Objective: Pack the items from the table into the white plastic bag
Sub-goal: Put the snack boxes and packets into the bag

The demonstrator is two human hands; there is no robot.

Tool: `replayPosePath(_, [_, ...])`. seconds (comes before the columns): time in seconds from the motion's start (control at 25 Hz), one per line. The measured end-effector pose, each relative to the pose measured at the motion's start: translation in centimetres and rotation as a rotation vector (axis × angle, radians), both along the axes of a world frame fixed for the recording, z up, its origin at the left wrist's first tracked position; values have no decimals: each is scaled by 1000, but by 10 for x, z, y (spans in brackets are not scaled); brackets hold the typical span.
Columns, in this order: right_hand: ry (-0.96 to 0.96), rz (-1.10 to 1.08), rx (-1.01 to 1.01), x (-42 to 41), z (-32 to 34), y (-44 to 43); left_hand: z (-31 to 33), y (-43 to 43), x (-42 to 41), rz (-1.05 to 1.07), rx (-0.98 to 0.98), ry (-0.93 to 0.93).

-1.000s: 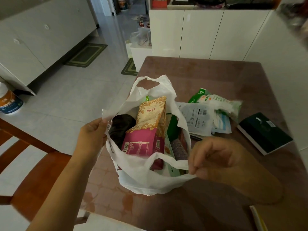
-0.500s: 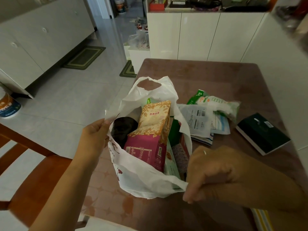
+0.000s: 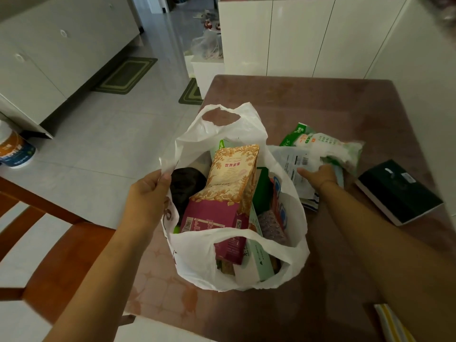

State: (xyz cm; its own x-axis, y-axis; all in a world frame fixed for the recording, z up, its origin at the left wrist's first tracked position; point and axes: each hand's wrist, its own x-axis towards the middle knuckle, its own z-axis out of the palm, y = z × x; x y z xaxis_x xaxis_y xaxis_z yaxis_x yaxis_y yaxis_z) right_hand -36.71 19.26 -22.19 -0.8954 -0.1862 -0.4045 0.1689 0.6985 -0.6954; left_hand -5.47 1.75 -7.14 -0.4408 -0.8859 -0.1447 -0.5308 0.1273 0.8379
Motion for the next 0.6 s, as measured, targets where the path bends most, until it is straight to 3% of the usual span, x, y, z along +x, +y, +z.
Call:
replayPosePath(0.28, [-32,-153,-148,2,-13,-16,3,3,-2,33,-14,-33])
replayPosePath(0.48, [-88,-391,-399,70,-7,46,5,4,1,57,-17,-31])
replayPosePath(0.6, [-54,-433,-254,95,-22,85,5,7,0,56,-9,-32])
